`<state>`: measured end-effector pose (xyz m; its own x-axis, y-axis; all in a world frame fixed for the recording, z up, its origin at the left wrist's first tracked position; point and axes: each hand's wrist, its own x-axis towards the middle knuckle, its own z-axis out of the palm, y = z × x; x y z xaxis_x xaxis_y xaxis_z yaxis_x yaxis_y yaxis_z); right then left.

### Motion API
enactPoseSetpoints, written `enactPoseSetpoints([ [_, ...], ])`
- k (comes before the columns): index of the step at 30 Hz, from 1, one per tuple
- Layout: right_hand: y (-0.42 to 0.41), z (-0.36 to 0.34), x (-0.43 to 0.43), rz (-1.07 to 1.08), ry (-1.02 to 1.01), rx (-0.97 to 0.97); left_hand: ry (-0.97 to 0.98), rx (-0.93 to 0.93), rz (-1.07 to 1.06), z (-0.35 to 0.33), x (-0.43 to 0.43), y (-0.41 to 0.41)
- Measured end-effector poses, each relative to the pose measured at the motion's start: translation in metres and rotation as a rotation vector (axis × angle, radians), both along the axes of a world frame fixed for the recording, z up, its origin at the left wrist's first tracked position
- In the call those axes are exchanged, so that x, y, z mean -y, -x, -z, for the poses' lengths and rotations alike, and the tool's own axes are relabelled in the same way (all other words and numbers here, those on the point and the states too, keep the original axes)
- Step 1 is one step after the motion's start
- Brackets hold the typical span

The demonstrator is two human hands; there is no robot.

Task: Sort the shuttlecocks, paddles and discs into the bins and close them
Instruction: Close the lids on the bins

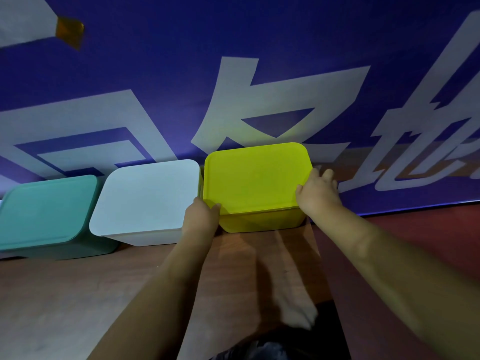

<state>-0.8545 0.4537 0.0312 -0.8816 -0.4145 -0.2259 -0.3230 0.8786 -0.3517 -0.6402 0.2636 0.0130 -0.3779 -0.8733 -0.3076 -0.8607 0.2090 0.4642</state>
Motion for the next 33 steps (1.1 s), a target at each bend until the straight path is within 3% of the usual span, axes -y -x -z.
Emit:
enactPoseSetpoints([
  [8,-0.006,0.013,0.003,-0.073,-0.199,-0.042,0.170,0.088,0.152,-0.001,-0.002,0.006],
  [12,0.000,0.008,0.013,-0.157,-0.258,-0.105,0.301,0.163,0.526,-0.004,0.023,0.011],
  [15,0.008,0.003,0.023,-0.328,-0.207,-0.060,0.185,0.205,0.691,-0.005,0.043,0.021],
  [18,0.010,0.008,0.030,-0.423,-0.198,-0.048,0.118,0.273,0.738,-0.009,0.055,0.027],
  [26,0.019,-0.018,0.045,-0.468,-0.352,-0.096,0.206,0.473,0.812,-0.024,0.059,0.044],
  [30,0.015,-0.039,0.057,-0.445,-0.458,-0.025,0.139,0.409,0.764,-0.038,0.063,0.045],
  [33,0.011,-0.058,0.073,-0.418,-0.323,-0.009,0.042,0.262,0.710,-0.068,0.073,0.036],
])
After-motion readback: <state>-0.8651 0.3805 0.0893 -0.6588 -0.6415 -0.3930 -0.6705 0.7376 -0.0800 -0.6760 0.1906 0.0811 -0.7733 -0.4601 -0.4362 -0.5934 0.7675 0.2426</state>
